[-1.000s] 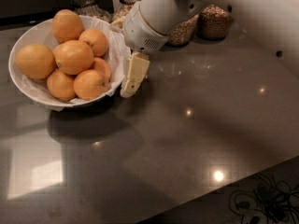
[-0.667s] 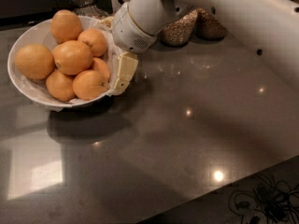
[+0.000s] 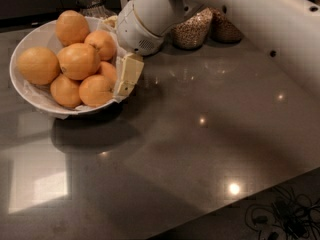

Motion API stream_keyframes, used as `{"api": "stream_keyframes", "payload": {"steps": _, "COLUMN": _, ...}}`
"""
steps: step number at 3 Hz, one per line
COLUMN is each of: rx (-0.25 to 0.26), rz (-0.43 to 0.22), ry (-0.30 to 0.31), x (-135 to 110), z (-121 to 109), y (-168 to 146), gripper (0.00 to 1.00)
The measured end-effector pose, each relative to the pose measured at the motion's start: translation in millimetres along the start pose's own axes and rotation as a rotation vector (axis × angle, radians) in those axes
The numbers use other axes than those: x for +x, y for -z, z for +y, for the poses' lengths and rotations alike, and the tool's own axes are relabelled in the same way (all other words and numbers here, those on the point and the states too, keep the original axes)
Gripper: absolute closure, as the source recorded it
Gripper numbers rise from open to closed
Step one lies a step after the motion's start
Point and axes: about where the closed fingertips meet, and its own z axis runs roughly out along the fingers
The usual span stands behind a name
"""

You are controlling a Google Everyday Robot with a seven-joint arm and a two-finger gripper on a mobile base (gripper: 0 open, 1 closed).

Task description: Pick orange from white bowl

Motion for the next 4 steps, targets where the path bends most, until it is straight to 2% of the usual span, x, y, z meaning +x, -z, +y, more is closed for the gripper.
{"api": "stream_keyframes", "payload": {"steps": 1, "rx": -0.01, "rz": -0.092, "ry": -0.065, "x": -17, "z": -11, "y": 2, "gripper": 0.0}}
{"api": "stream_keyframes", "payload": {"steps": 2, "rx": 0.008, "rz": -0.188, "ry": -0.149, "x": -34, "z": -17, "y": 10, "gripper": 0.0}}
{"api": "stream_keyframes", "payload": {"steps": 3, "rx": 0.016, "rz": -0.24, "ry": -0.196, "x": -41, "z": -25, "y": 1, "gripper": 0.0}}
{"api": "stream_keyframes", "payload": {"steps": 4, "rx": 0.015, "rz": -0.241, "ry": -0.198, "x": -40, "z": -26, "y": -1, "gripper": 0.01}}
